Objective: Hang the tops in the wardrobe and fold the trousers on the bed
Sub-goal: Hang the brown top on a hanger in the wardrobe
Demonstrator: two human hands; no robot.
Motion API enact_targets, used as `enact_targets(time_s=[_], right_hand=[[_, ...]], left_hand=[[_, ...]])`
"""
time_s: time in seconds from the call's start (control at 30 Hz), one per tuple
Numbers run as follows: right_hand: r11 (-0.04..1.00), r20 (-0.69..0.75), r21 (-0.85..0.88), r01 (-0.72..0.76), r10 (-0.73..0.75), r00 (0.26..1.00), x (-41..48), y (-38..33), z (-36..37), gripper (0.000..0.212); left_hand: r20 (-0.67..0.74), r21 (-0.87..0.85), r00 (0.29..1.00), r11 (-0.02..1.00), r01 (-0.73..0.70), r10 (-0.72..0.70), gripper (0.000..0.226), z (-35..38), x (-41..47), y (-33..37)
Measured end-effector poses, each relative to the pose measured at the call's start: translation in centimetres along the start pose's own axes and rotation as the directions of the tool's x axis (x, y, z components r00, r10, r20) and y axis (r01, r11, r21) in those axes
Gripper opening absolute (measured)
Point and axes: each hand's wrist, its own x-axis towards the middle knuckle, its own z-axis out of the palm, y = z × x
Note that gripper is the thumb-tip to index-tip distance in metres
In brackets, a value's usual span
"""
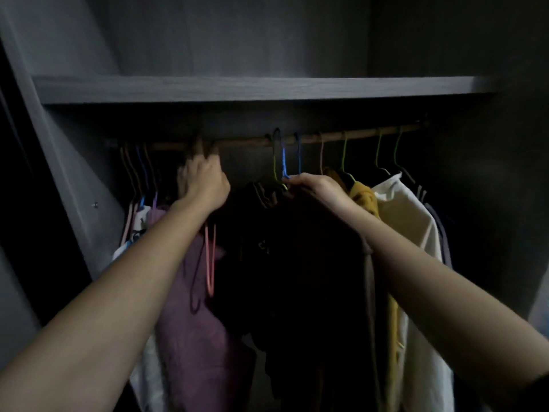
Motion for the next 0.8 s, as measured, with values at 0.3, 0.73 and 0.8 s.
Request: enact_targets(time_s=[0.3, 0.73, 0.8], right_hand=[[0.985, 0.077, 0.149, -0.085, 0.074, 0.994, 9.6, 1.7, 6.1, 0.024], [0.951, -0.031, -0.251, 0.180, -0.194, 0.981, 5.3, 5.5, 6.2, 0.032], [0.902, -0.102, -0.330, 0.279, -0.328, 0.939, 2.3, 5.6, 4.4, 0.029]], left_hand=[[0.000, 0.127, 0.999, 0.991, -0.046, 0.046, 0.095, 2.9, 3.4, -4.3], [0.086, -0.014, 0.996, 1.000, -0.016, 0.017, 0.068, 0.5, 2.0, -3.7], [-0.039, -0.045, 0.999, 0.999, -0.002, 0.000, 0.053, 0.1, -0.5, -2.1]])
